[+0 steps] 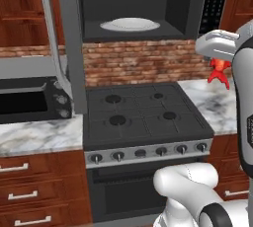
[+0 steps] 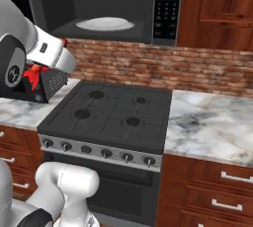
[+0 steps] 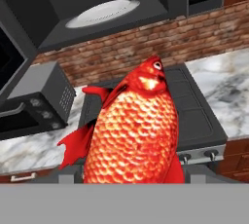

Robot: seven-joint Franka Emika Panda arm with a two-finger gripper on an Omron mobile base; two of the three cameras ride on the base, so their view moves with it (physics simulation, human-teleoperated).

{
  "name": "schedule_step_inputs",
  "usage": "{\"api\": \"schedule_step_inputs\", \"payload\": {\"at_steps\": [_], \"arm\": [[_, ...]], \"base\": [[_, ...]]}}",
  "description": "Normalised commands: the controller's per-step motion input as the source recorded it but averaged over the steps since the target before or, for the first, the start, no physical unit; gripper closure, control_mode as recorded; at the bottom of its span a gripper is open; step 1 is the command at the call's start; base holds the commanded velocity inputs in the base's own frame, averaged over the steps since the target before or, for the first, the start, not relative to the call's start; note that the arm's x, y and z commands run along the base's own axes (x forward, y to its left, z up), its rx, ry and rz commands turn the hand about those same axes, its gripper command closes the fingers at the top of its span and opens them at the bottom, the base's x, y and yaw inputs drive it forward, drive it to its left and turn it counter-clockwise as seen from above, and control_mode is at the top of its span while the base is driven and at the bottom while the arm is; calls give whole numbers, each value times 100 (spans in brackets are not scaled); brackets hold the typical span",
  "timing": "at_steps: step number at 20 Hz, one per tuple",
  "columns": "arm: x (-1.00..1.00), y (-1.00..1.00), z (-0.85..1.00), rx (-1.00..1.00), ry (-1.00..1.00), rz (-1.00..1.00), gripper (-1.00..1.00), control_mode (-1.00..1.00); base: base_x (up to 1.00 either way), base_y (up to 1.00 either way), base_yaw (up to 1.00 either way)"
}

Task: Transport the fish from the fridge to the microwave and turn on the microwave.

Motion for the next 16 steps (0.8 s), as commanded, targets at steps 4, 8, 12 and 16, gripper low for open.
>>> {"api": "schedule_step_inputs", "payload": {"at_steps": [4,8,12,16], "arm": [[0,0,0,0,0,0,100,100],[0,0,0,0,0,0,100,100],[0,0,0,0,0,0,100,100],[0,0,0,0,0,0,100,100]], "base": [[24,38,-15],[29,37,-15],[36,29,-11],[40,24,-8]]}}
